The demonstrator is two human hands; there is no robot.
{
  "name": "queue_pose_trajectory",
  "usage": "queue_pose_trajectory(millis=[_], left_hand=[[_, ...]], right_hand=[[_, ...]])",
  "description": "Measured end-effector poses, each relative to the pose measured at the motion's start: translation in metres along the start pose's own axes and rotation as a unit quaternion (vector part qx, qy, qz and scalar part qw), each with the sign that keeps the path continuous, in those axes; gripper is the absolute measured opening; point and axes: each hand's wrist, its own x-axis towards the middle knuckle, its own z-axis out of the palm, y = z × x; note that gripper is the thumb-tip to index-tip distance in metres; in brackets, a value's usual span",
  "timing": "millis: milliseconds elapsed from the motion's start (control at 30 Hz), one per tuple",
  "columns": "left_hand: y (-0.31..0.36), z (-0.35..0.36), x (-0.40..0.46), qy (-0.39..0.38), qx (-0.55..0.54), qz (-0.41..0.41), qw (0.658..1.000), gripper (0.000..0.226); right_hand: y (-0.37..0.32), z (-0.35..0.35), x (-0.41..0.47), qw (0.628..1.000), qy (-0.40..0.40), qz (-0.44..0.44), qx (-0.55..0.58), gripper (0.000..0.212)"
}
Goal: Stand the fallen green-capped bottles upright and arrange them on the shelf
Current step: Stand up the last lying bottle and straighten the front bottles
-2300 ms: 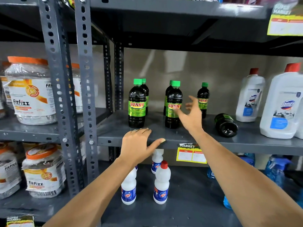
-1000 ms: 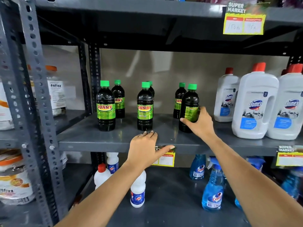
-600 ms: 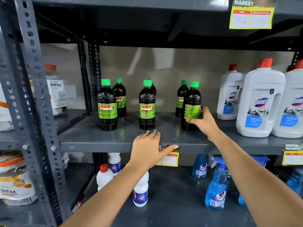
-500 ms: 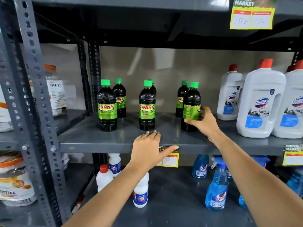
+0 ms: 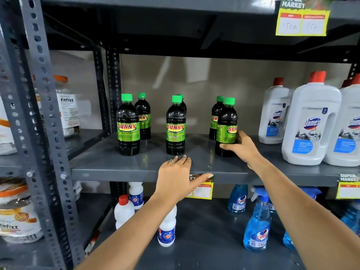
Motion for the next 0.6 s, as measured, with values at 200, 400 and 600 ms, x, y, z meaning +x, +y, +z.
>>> queue_pose_trajectory(millis=[200,400,600], left_hand=[[0.000,0.001,0.000,0.014,-0.003,0.003,1.000,0.083],[0.000,0.004,0.001,0.012,-0.012,-0.002,1.000,0.084],[-0.001,0.006,0.000,0.008,-0.014,-0.006,1.000,0.084]], right_hand=[[-0.001,0.001,-0.006,0.997,0.027,-0.020,-0.070,0.080],[-0.004,0.001,-0.008,0.996,0.024,-0.016,-0.088,0.084],[-0.006,0.001,-0.013,0.992,0.041,-0.017,-0.120,0.093]])
